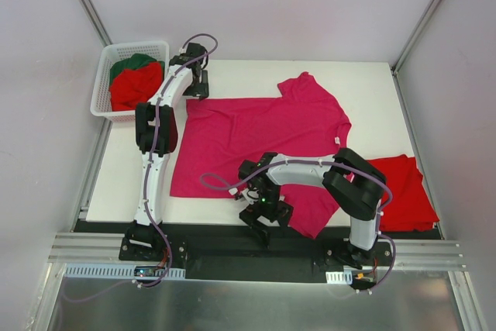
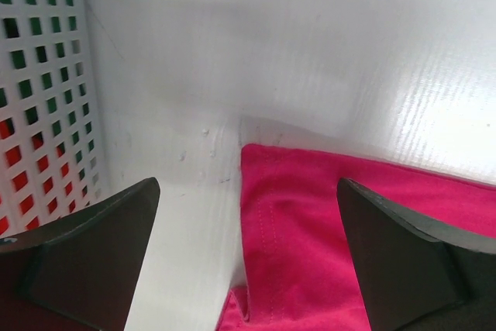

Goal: Fold and stack the t-shirts

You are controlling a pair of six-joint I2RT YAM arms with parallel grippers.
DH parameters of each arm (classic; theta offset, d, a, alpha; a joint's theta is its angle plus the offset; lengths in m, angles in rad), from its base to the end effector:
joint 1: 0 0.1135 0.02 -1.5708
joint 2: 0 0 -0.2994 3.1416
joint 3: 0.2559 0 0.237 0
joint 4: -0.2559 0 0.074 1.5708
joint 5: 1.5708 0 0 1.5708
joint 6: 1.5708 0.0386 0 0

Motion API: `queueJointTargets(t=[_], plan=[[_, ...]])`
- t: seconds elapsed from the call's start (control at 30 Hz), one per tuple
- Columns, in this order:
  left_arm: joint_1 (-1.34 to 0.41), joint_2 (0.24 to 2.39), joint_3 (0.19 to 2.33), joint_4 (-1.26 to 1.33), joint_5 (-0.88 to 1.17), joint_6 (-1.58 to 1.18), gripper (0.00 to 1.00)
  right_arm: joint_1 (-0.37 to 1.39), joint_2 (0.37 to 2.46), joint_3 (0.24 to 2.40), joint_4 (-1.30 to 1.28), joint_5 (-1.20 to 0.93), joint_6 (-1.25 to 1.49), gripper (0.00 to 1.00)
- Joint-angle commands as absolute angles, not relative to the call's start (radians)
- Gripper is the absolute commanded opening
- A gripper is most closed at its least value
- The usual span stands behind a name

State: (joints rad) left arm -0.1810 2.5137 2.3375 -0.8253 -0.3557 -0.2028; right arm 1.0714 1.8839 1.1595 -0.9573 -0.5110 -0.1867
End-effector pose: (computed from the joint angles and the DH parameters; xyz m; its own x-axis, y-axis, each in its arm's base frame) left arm 0.5512 -0.0872 0.2154 -0.8083 -0.0440 -0.5871 -0.1824 0.9668 0.1787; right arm 0.1327 0.2827 0.1843 -0.3304 -0.9437 0.0185 -0.8153 0.2952 0.4981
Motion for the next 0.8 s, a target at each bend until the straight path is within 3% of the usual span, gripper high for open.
queueJointTargets(t=[0.0, 0.5, 0.77], plan=[[-0.170, 2.470, 2.362, -0.808, -0.267, -0.229, 0.99, 1.077, 1.841, 1.149, -0.979, -0.526, -0.176, 0.96], [-0.179, 2.444, 2.324, -0.770, -0.003, -0.279, 0.99, 1.088, 1.858, 1.146, -0.960, -0.531, -0.172, 0.96], [-0.178, 2.480, 2.322, -0.741, 0.040, -0.291, 0.99, 1.088, 1.841, 1.114, -0.954, -0.531, -0.160, 0.96]])
